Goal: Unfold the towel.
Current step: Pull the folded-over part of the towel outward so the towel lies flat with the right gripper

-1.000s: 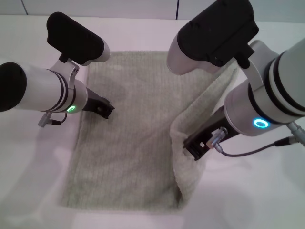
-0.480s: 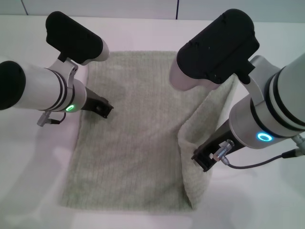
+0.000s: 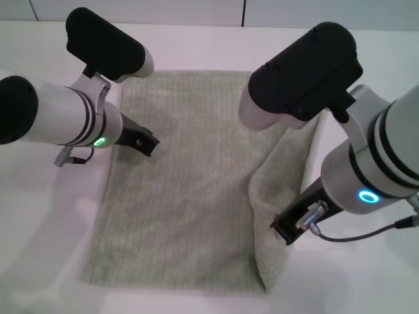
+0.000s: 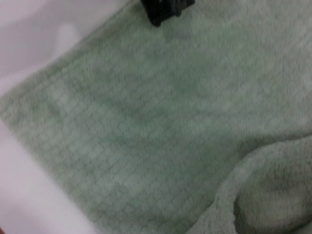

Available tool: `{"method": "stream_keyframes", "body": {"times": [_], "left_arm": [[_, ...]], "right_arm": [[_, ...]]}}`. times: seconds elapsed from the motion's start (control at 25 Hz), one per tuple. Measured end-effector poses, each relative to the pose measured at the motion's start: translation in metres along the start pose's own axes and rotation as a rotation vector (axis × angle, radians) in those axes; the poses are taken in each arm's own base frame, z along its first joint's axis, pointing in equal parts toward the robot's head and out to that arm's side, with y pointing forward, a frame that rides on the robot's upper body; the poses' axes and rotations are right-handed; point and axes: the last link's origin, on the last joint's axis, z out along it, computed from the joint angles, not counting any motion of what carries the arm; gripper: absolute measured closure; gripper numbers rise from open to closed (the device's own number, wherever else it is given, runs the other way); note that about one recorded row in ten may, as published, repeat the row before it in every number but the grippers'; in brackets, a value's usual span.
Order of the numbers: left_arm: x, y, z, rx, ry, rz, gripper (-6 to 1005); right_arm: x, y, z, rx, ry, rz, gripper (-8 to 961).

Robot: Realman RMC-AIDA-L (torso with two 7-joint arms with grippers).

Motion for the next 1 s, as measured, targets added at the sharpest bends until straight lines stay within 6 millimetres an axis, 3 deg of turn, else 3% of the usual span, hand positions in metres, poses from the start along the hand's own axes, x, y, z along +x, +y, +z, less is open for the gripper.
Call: {"method": "stream_keyframes", "body": {"times": [0.92,1.0], "left_arm": [[-0.004,0.000,0.002,-0.002,-0.015,0.001,1000],[-0.004,0.000,0.003,-0.002,-0.018,0.001,1000]], "right_arm": [[0.020,0.000,0.007,0.004,0.085,0.083,953],[0.021,0.003,0.008,0.014,0.087,0.070,886]]}}
